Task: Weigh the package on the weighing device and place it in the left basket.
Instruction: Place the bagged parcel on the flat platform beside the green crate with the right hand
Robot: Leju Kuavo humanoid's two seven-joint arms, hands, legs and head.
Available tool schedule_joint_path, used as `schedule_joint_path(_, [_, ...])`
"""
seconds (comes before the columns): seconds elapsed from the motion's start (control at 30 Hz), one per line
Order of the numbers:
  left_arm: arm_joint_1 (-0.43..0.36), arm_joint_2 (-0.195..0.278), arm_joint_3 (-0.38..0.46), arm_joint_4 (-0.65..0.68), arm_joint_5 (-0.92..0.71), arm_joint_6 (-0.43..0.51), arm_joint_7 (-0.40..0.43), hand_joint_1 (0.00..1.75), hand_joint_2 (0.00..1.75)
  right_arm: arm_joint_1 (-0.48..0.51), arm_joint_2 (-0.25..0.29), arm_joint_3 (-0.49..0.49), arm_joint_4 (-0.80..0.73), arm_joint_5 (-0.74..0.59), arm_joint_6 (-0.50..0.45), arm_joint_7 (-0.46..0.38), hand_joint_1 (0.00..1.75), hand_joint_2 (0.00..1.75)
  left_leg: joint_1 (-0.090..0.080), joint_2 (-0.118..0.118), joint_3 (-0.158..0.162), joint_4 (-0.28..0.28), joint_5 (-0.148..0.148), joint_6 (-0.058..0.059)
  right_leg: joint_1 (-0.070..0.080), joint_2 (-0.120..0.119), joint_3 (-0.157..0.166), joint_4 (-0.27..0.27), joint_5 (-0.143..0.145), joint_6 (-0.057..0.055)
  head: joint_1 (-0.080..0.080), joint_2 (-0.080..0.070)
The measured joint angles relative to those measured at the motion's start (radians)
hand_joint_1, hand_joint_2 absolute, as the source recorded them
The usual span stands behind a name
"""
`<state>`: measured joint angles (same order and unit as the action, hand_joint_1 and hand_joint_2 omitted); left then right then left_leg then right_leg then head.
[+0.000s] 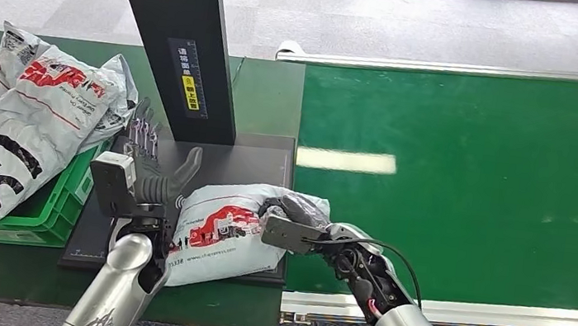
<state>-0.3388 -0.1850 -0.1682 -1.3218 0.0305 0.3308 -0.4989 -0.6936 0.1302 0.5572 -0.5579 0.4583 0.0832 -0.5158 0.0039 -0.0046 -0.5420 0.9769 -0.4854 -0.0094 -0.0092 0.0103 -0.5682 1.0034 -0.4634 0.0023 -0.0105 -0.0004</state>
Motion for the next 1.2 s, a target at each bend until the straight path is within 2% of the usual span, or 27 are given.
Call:
schedule_joint_path(0.2, [0.0,-0.001,-0.005,0.004,0.0,-0.005,-0.003,0.0,1.75,-0.021,0.031,0.022,0.059,0.087,-0.106,-0.006,1.75,1.75,0.0,0.001,0.0,0.0,0.0,0.0,0.0,0.0,0.0,0.0,0.0,0.0,0.0,0.0])
schedule_joint_path(0.4, [0.0,-0.003,-0.016,0.013,0.005,-0.014,-0.008,0.0,1.75,-0.044,0.045,0.03,0.112,0.137,-0.323,0.017,1.75,1.75,0.0,0.0,0.0,0.0,0.0,0.0,0.0,0.0,0.0,0.0,0.0,0.0,0.0,0.0])
schedule_joint_path(0.5, [-0.002,-0.005,-0.032,0.02,0.012,-0.02,-0.01,0.0,1.75,-0.054,0.045,0.031,0.133,0.162,-0.404,0.034,1.75,1.75,0.0,0.0,0.0,0.0,0.0,0.0,0.0,0.0,0.0,0.0,0.0,0.0,0.0,0.0])
schedule_joint_path(0.67, [-0.012,-0.008,-0.061,0.043,0.02,-0.03,-0.012,0.0,1.75,-0.07,0.045,0.024,0.158,0.168,-0.493,0.038,1.4,1.75,0.0,0.0,-0.001,0.0,0.0,0.0,0.0,0.0,-0.001,0.0,0.0,0.0,0.0,0.0])
schedule_joint_path(0.7, [-0.015,-0.009,-0.067,0.047,0.021,-0.032,-0.013,0.0,1.75,-0.072,0.045,0.021,0.161,0.167,-0.507,0.036,1.12,1.75,0.0,0.0,-0.001,0.0,0.0,0.0,0.0,0.0,-0.001,0.0,0.0,0.0,0.0,0.0])
schedule_joint_path(0.8, [-0.025,-0.01,-0.08,0.06,0.023,-0.035,-0.013,0.0,1.75,-0.08,0.045,0.011,0.168,0.163,-0.533,0.029,0.1,1.75,0.0,0.0,-0.001,0.0,0.0,0.0,0.0,0.0,-0.001,0.0,0.0,0.0,0.0,0.0])
schedule_joint_path(0.83, [-0.028,-0.01,-0.084,0.063,0.024,-0.035,-0.013,0.0,1.75,-0.081,0.045,0.007,0.17,0.16,-0.537,0.025,0.0,1.75,0.0,0.0,-0.001,0.0,0.0,0.0,0.0,0.0,-0.001,0.0,0.0,0.0,0.0,0.0])
schedule_joint_path(0.9, [-0.034,-0.011,-0.089,0.07,0.029,-0.036,-0.013,0.0,1.75,-0.083,0.045,-0.005,0.171,0.136,-0.533,0.005,0.0,1.75,0.0,0.0,-0.001,0.0,0.0,0.0,0.0,0.0,-0.001,0.0,0.0,0.0,0.0,0.0])
schedule_joint_path(1.03, [-0.043,-0.014,-0.102,0.085,0.035,-0.037,-0.013,0.0,1.75,-0.082,0.045,-0.064,0.171,0.028,-0.46,-0.064,0.0,1.75,0.0,0.0,-0.001,0.0,0.0,0.0,0.0,0.0,-0.001,0.0,0.0,0.0,0.0,0.0])
schedule_joint_path(1.2, [-0.049,-0.018,-0.108,0.099,0.038,-0.037,-0.013,0.0,1.75,-0.081,0.044,-0.113,0.171,0.006,-0.44,-0.083,0.0,1.75,0.0,0.0,-0.001,0.0,0.0,0.0,0.0,0.0,-0.002,0.0,0.0,0.0,0.0,0.0])
